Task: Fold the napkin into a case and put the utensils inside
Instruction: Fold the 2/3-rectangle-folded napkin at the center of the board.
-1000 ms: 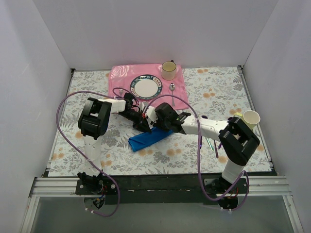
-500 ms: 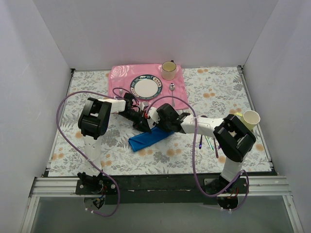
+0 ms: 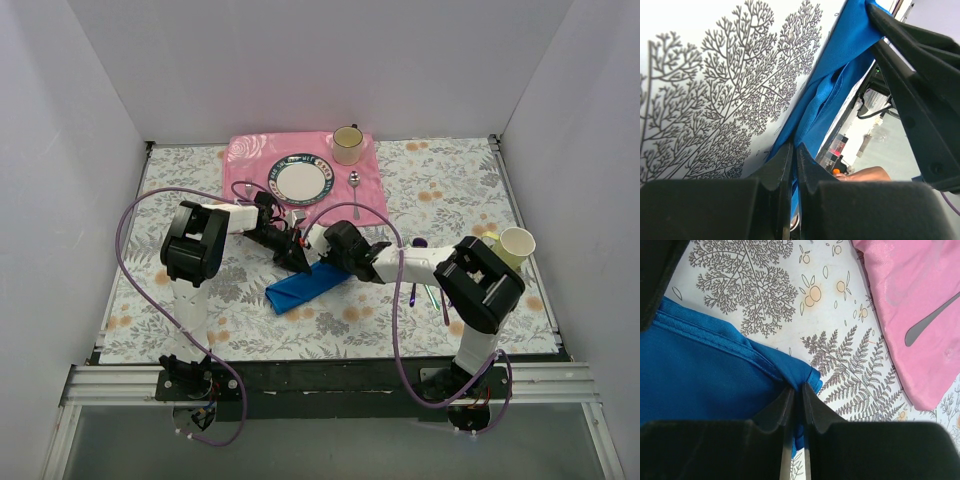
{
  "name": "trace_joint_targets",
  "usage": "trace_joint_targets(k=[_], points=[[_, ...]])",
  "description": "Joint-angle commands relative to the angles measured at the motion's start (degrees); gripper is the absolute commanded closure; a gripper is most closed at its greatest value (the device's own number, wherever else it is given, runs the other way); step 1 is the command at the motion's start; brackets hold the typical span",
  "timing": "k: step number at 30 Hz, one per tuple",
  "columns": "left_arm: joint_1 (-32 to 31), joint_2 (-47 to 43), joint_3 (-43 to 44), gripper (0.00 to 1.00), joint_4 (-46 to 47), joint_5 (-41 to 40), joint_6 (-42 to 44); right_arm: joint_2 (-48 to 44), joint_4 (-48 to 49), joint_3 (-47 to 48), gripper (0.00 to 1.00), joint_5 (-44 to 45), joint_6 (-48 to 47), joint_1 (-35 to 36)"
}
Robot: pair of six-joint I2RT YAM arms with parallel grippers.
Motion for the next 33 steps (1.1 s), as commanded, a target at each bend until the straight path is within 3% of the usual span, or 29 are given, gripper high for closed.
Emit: trace_joint_targets(k=[1, 5, 8, 11, 16, 20, 21, 25, 27, 31, 33], points=[[1.0, 2.1, -1.2, 1.00, -0.9, -6.4, 2.4, 1.2, 2.9, -2.3, 0.84, 5.7, -0.8, -0.3], [1.1, 2.2, -1.1, 1.00, -0.8, -6.3, 2.3, 1.9, 5.9, -3.2, 0.90, 7.5, -1.2, -0.1], [1.1, 2.2, -1.2, 1.00, -0.8, -6.4, 2.2, 1.9, 7.2, -3.7, 0.88, 8.6, -1.6, 0.3], [1.1, 2.2, -1.2, 1.00, -0.9, -6.6, 2.3, -0.5, 4.9, -2.9, 0.78, 7.1, -0.6, 1.3], [1.1, 2.2, -1.4, 1.00, -0.5, -6.5, 2.0, -4.5, -7.0, 4.7, 0.64, 0.5, 4.5, 1.8], [1.1, 2.3, -1.5, 1.00, -0.2, -6.6, 1.7, -6.4, -12.1, 8.5, 0.35, -4.5, 6.4, 1.7], [1.1, 2.4, -1.5, 1.00, -0.2, -6.7, 1.7, -6.4, -13.4, 9.5, 0.34, -5.8, 7.0, 1.7], [1.1, 2.5, -1.4, 1.00, -0.1, -6.6, 1.7, -6.1, -18.3, 13.4, 0.34, -8.8, 8.2, 0.5], [1.1, 2.5, -1.6, 1.00, -0.1, -6.4, 1.7, -6.0, -20.3, 15.4, 0.39, -12.9, 8.7, -0.6], [1.1, 2.3, -2.0, 1.00, 0.1, -6.4, 1.7, -4.2, -23.0, 17.8, 0.60, -22.1, 12.7, -5.7], [1.1, 2.2, -2.2, 1.00, 0.2, -6.2, 1.7, -2.0, -26.0, 20.0, 0.77, -28.1, 14.2, -7.8]])
